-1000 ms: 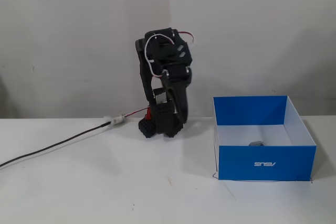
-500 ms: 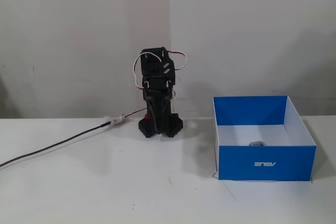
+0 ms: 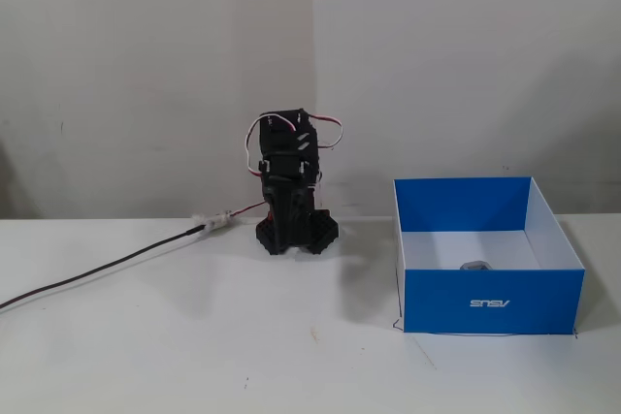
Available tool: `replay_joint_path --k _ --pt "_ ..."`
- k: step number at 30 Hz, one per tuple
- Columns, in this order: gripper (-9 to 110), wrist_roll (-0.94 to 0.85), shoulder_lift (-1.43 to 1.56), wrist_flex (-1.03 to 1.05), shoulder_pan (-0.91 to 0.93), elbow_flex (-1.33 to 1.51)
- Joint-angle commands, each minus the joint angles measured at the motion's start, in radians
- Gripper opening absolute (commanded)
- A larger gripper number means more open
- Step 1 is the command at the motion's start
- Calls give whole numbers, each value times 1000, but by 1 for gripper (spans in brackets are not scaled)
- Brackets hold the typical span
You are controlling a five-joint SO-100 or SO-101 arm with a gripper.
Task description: Pick the gray block and keep it in the box.
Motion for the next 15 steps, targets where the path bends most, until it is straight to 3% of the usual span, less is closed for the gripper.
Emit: replay_joint_path --k 1,15 --pt "0 2 91 9 21 -2" --pt "0 60 202 -169 58 202"
